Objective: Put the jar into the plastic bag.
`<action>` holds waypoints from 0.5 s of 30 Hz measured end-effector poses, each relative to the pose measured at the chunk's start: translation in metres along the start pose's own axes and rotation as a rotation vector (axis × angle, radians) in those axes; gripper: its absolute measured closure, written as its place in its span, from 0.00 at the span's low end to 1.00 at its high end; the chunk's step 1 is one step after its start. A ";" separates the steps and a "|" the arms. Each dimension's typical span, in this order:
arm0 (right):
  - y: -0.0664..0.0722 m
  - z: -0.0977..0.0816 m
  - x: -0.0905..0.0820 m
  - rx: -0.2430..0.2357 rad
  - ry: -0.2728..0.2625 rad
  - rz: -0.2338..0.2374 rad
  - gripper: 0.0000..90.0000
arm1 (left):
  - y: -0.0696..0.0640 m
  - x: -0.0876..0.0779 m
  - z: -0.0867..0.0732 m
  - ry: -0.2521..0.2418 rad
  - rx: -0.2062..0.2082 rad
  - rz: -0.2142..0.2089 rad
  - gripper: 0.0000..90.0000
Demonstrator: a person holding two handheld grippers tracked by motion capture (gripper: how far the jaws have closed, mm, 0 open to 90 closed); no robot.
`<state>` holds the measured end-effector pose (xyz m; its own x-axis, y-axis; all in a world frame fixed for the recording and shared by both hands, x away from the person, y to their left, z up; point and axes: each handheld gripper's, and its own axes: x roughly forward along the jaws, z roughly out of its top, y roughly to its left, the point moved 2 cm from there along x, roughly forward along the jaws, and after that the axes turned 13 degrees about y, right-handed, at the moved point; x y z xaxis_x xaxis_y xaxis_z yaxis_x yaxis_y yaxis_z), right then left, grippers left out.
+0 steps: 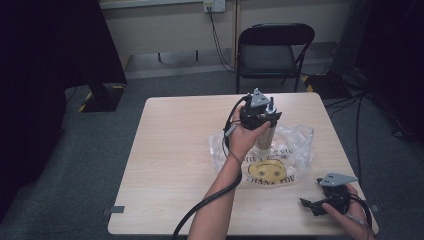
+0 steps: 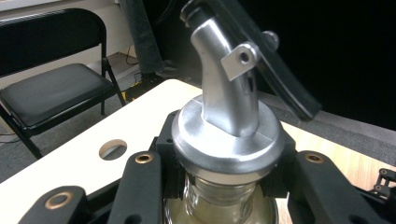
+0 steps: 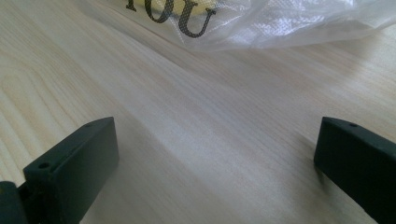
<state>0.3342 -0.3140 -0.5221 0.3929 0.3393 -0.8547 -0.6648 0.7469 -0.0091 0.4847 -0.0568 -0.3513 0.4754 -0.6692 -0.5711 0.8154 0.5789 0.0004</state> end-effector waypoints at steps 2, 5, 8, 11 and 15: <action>0.000 0.000 0.000 0.001 0.000 0.000 0.00 | -0.001 0.002 -0.001 0.003 0.002 0.001 0.67; 0.000 0.000 0.000 0.002 0.000 0.000 0.00 | -0.001 0.005 -0.002 0.003 0.005 0.007 0.67; 0.000 0.000 0.000 0.001 0.000 0.000 0.00 | -0.001 0.008 -0.003 0.007 0.003 0.011 0.67; 0.000 0.000 0.000 0.001 0.000 0.000 0.00 | -0.002 0.009 -0.003 0.005 0.003 0.014 0.67; 0.000 0.000 0.000 0.001 0.000 -0.001 0.00 | -0.001 0.011 -0.004 0.009 0.004 0.016 0.67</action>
<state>0.3341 -0.3139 -0.5221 0.3936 0.3384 -0.8547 -0.6635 0.7481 -0.0093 0.4879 -0.0631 -0.3608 0.4854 -0.6560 -0.5780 0.8091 0.5875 0.0127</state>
